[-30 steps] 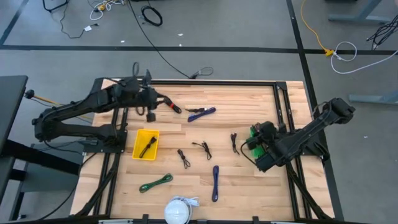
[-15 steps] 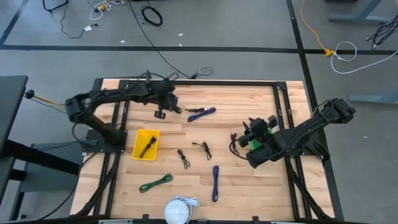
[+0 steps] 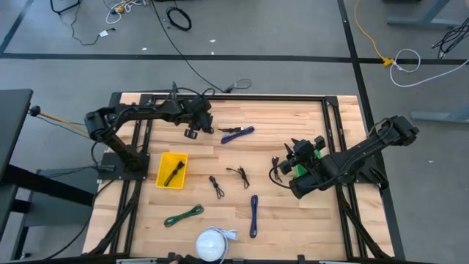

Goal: Pick & Place USB Port
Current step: Put the black charger cable into the yellow basket

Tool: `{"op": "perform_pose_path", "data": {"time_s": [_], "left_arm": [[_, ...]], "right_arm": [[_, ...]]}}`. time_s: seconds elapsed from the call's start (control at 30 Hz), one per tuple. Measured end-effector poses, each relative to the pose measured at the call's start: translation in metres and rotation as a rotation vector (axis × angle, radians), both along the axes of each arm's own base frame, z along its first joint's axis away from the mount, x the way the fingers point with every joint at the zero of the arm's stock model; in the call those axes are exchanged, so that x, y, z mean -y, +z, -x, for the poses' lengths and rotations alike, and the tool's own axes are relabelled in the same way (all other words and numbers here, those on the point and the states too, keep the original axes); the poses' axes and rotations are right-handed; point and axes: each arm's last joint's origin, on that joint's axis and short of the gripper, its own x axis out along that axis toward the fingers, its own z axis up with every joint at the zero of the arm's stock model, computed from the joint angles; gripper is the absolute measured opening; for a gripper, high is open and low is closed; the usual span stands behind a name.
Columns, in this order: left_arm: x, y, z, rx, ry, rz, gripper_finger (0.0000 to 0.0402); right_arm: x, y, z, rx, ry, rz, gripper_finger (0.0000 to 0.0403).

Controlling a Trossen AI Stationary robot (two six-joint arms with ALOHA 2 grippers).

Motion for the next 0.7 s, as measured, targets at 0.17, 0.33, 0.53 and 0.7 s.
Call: {"op": "perform_pose_path", "data": {"time_s": [0.17,0.33,0.53,0.7], "left_arm": [[0.003,0.000,-0.001,-0.030,-0.021,-0.021,0.0192],[0.006,-0.002,0.001,-0.031,-0.033,0.049,0.0193],[0.007,-0.003,0.000,0.005,-0.025,0.100,0.0193],[0.011,-0.011,-0.005,-0.005,-0.039,0.132,0.0193]], "right_arm": [[0.000,0.000,-0.001,0.011,0.000,0.000,0.0146],[-0.001,0.000,-0.001,0.015,0.000,-0.008,0.0146],[-0.001,0.000,-0.002,0.022,0.001,-0.012,0.0146],[-0.002,0.000,-0.003,0.036,0.001,-0.020,0.0146]]}}
